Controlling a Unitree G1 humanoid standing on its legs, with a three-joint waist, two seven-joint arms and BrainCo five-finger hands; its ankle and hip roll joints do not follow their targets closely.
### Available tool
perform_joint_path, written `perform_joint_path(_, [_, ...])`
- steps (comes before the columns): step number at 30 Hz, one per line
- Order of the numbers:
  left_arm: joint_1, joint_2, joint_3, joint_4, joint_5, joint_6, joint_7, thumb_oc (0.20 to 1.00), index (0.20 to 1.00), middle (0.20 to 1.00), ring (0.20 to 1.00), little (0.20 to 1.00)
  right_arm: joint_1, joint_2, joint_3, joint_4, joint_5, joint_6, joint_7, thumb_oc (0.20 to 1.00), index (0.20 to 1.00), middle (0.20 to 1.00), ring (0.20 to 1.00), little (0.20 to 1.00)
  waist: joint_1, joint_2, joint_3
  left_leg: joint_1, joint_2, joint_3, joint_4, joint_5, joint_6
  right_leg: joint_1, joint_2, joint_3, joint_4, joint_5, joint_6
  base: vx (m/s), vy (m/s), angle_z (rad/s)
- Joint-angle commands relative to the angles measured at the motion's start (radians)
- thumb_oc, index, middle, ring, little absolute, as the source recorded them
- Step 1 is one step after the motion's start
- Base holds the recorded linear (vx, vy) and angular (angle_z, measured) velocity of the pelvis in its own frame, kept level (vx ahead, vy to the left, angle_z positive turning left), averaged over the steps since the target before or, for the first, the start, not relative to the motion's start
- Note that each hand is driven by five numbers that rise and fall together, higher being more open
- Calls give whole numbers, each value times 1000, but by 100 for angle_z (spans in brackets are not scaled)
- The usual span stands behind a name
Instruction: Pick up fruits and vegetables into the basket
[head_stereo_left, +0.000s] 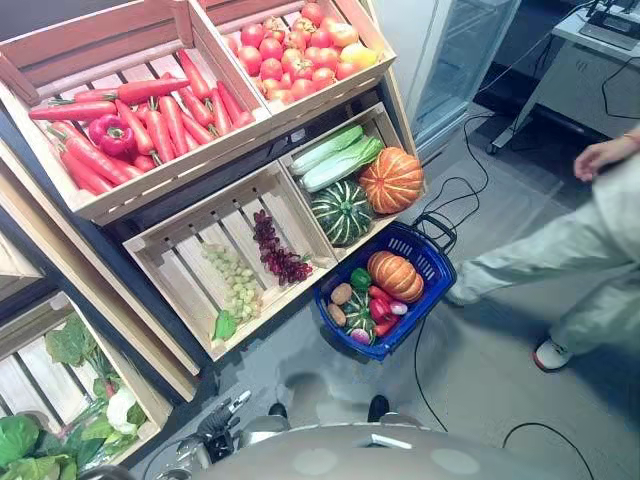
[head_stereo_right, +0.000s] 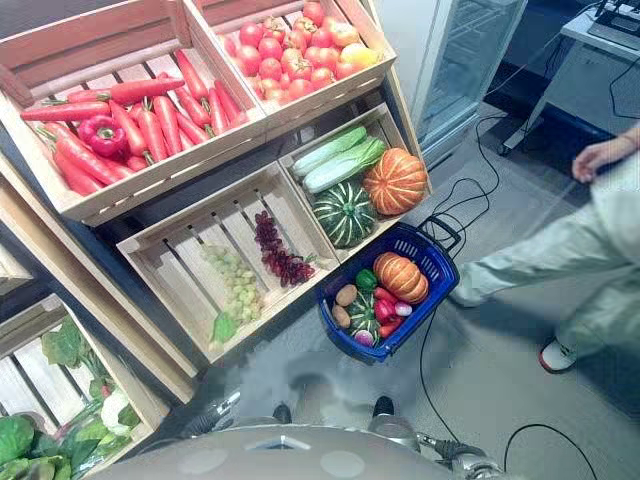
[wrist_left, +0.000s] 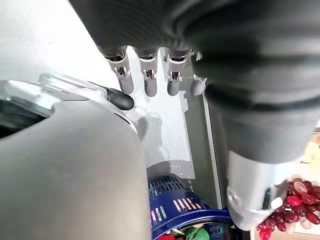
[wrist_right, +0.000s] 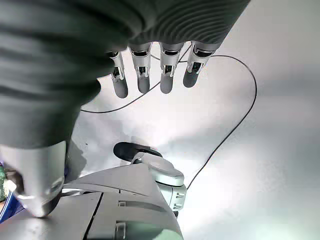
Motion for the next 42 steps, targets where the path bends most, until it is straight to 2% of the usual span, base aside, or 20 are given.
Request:
perform_joint_path(1, [-62,-25,38,49,-13,-13,21,1000,1000,1000,1000,1000,-55,22,19,28,-13,11,-7,1000,1000,1000,1000,1000,8,-20,43,-15,12,24,27,-54,20,49,-84,-52,30,-47,75,-416,-167,53])
perform_joint_path(5, [-61,-25,35,42,0,-65,13,1000,1000,1000,1000,1000,-53,22,18,30,-11,0,-8,1000,1000,1000,1000,1000,8,-21,44,-14,12,24,27,-55,20,50,-84,-51,30,-48,75,0,0,0])
perform_joint_path(7, [-61,-24,32,39,10,-71,12,1000,1000,1000,1000,1000,-53,21,19,29,-10,-2,-9,1000,1000,1000,1000,1000,9,-20,44,-14,12,24,27,-55,20,50,-84,-52,30,-49,75,0,0,0])
perform_joint_path(9, [-62,-23,16,27,52,-133,39,1000,1000,1000,1000,1000,-56,20,22,22,-4,-15,-11,1000,1000,1000,1000,1000,9,-19,48,-16,13,24,27,-54,20,46,-84,-51,32,-48,75,0,0,0])
perform_joint_path(10, [-62,-23,16,27,52,-134,39,1000,1000,1000,1000,1000,-56,19,22,22,-4,-15,-11,1000,1000,1000,1000,1000,9,-19,48,-16,13,24,27,-54,20,46,-84,-51,32,-48,75,0,0,0])
perform_joint_path(14, [-65,-13,-17,-3,165,-279,106,1000,1000,1000,1000,1000,-57,15,31,10,3,-44,-9,1000,1000,1000,1000,1000,7,-18,55,-21,16,24,33,-54,18,37,-84,-47,45,-52,75,0,0,0])
perform_joint_path(17, [-69,3,-41,-78,205,-351,131,1000,1000,1000,1000,1000,-56,8,37,-12,7,-68,-10,1000,1000,1000,1000,1000,5,-16,65,-26,21,26,38,-54,16,28,-86,-42,58,-58,75,0,0,0])
perform_joint_path(18, [-74,24,-66,-163,262,-415,174,1000,1000,1000,1000,1000,-57,-1,40,-36,7,-86,-9,1000,1000,1000,1000,1000,4,-13,75,-33,26,28,44,-54,14,19,-87,-40,70,-63,75,0,0,0])
perform_joint_path(20, [-78,35,-79,-210,310,-451,201,1000,1000,1000,1000,1000,-58,-6,43,-49,9,-96,-10,1000,1000,1000,1000,1000,4,-11,80,-37,29,30,47,-54,13,14,-88,-39,77,-67,74,6,-9,2])
perform_joint_path(22, [-83,101,-137,-414,460,-487,313,1000,1000,1000,1000,1000,-55,-28,54,-96,18,-132,-15,1000,1000,1000,1000,1000,3,1,97,-52,38,32,58,-52,13,-7,-91,-39,109,-81,68,23,-19,5])
perform_joint_path(23, [-85,127,-153,-476,500,-479,356,1000,1000,1000,1000,1000,-53,-34,56,-110,21,-141,-17,1000,1000,1000,1000,1000,1,5,101,-57,40,32,63,-52,14,-14,-92,-37,120,-87,66,43,-9,1])
perform_joint_path(24, [-95,182,-185,-565,627,-489,460,1000,1000,1000,1000,1000,-51,-49,63,-135,28,-160,-18,1000,1000,1000,1000,1000,-3,13,108,-66,43,33,74,-53,13,-26,-91,-36,138,-96,62,33,2,0])
perform_joint_path(25, [-99,200,-192,-598,667,-481,485,1000,1000,1000,1000,1000,-50,-55,65,-145,29,-168,-20,1000,1000,1000,1000,1000,-5,16,112,-72,43,32,80,-54,13,-33,-92,-34,145,-98,61,0,0,0])
perform_joint_path(27, [-144,306,-222,-728,940,-423,697,1000,1000,1000,1000,1000,-56,-95,78,-199,31,-218,-28,1000,1000,1000,1000,1000,-23,36,140,-116,45,36,130,-62,7,-85,-92,-21,184,-113,52,-33,38,-4])
perform_joint_path(30, [-219,396,-245,-810,1139,-313,847,1000,1000,1000,1000,1000,-83,-149,96,-289,27,-248,-43,1000,1000,1000,1000,1000,-49,52,197,-197,47,38,211,-72,-3,-165,-98,-1,246,-130,39,-132,55,-3])
perform_joint_path(36, [-317,496,-264,-828,1298,-221,955,1000,1000,1000,1000,1000,-98,-200,117,-438,52,-253,-76,1000,1000,1000,1000,1000,-85,63,260,-291,46,49,264,-71,-8,-282,-111,26,329,-141,41,-60,12,-8])
perform_joint_path(37, [-344,523,-278,-824,1351,-179,978,1000,1000,1000,1000,1000,-101,-213,122,-482,50,-254,-88,1000,1000,1000,1000,1000,-97,64,278,-321,46,54,280,-70,-11,-322,-116,34,351,-139,43,-43,-7,-6])
perform_joint_path(40, [-397,558,-320,-801,1443,-109,994,1000,1000,1000,1000,1000,-107,-238,134,-545,54,-250,-103,1000,1000,1000,1000,1000,-115,68,304,-368,46,61,305,-70,-17,-380,-124,45,388,-143,47,-28,13,-7])
perform_joint_path(42, [-448,593,-360,-775,1491,-49,974,1000,1000,1000,1000,1000,-120,-263,139,-595,57,-244,-115,1000,1000,1000,1000,1000,-133,73,329,-411,45,71,327,-65,-19,-431,-127,56,415,-141,50,-36,33,-5])
